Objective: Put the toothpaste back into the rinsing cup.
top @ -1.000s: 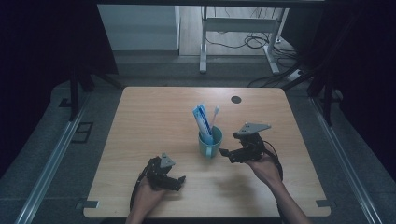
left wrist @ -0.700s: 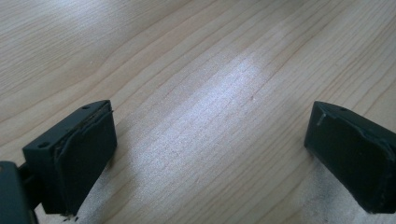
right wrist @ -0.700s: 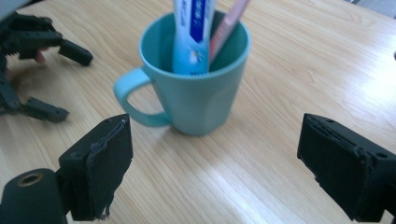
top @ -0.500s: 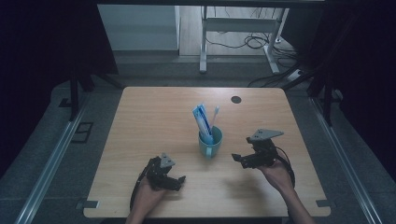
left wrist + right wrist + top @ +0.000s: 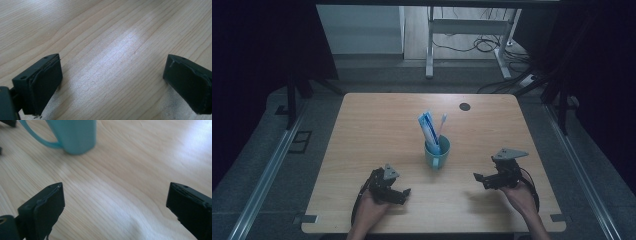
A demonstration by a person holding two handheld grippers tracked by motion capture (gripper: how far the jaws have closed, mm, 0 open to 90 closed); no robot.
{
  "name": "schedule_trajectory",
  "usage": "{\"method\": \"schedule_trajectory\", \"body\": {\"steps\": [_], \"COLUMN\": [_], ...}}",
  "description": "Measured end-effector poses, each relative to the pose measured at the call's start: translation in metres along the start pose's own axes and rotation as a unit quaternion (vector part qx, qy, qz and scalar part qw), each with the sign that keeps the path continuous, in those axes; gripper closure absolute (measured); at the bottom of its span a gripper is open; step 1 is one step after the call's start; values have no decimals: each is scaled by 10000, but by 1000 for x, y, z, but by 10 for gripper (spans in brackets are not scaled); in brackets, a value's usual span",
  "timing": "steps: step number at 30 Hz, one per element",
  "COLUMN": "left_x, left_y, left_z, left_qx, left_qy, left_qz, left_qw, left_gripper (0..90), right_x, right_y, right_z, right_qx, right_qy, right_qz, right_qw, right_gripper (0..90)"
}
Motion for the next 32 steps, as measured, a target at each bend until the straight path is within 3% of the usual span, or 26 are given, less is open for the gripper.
{"method": "schedule_trajectory", "body": {"steps": [14, 24, 32], "left_x": [0, 0, 0], "left_y": [0, 0, 0], "left_z": [0, 0, 0], "left_qx": [-11, -13, -13], "left_qy": [-16, -16, -17], "left_qz": [12, 13, 16], "left_qw": [10000, 10000, 10000], "left_gripper": [26, 26, 27], "right_x": [-20, -25, -26], "right_y": [45, 63, 64], "right_z": [-6, -17, -17], "right_qx": [233, 339, 303], "right_qy": [244, 262, 322], "right_qz": [-236, -257, -213], "right_qw": [9992, 9987, 9988], "right_gripper": [0, 0, 0]}}
Point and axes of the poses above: each handheld gripper's, and its own axes: z roughly backward along the jaws, y roughly out of its underside, x roughly to its left, the point moved 9 cm from there along -z, roughly forward along the jaws, and after that the axes turned 5 degrees about -z, right-handed, at the moved point
